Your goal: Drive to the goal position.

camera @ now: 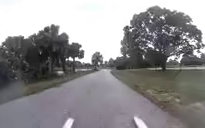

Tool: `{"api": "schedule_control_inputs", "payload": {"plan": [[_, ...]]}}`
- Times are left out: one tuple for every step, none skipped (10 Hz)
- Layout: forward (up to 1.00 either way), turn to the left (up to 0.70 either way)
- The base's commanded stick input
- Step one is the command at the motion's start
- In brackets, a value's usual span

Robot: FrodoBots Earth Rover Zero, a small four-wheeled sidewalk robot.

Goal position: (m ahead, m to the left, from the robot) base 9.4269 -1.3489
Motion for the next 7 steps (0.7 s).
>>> {"api": "schedule_control_inputs", "payload": {"plan": [[0.85, 0.00], [0.85, 0.00], [0.85, 0.00], [0.85, 0.00], [0.85, 0.00], [0.85, 0.00], [0.85, 0.00]]}}
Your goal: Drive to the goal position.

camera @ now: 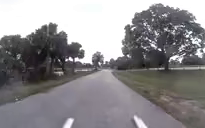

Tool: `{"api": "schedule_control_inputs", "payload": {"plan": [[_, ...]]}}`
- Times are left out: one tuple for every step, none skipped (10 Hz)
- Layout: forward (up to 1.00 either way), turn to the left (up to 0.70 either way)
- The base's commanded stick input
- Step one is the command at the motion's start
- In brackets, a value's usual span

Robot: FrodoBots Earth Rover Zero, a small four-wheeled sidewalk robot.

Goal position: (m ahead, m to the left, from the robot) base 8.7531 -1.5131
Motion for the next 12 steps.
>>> {"api": "schedule_control_inputs", "payload": {"plan": [[0.85, 0.00], [0.85, 0.00], [0.85, 0.00], [0.85, 0.00], [0.85, 0.00], [0.85, 0.00], [0.85, 0.00], [0.85, 0.00], [0.85, 0.00], [0.85, 0.00], [0.85, 0.00], [0.85, 0.00]]}}
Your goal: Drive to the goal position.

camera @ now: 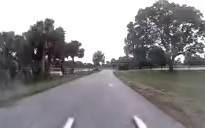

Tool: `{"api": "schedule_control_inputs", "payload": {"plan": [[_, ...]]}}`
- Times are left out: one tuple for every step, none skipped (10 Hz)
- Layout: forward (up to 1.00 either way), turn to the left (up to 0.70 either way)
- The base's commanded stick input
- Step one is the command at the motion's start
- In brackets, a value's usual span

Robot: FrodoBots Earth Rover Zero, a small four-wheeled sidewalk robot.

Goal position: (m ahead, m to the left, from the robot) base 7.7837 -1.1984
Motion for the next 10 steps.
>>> {"api": "schedule_control_inputs", "payload": {"plan": [[0.85, 0.00], [0.85, 0.00], [0.85, 0.00], [0.85, 0.00], [0.85, 0.00], [0.85, 0.00], [0.85, 0.00], [0.85, 0.00], [0.85, 0.00], [0.85, 0.00]]}}
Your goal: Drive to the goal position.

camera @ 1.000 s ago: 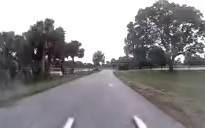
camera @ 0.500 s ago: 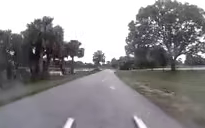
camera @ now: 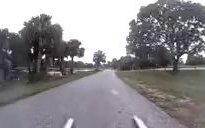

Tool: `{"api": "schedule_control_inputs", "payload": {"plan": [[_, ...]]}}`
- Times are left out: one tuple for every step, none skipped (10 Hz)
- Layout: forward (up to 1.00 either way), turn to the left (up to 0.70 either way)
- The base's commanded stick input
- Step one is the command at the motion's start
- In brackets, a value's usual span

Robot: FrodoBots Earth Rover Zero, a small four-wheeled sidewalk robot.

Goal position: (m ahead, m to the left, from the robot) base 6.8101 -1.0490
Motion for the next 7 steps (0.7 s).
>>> {"api": "schedule_control_inputs", "payload": {"plan": [[0.85, 0.00], [0.85, 0.00], [0.85, 0.00], [0.85, -0.10], [0.85, -0.23], [0.85, 0.00], [0.85, 0.00]]}}
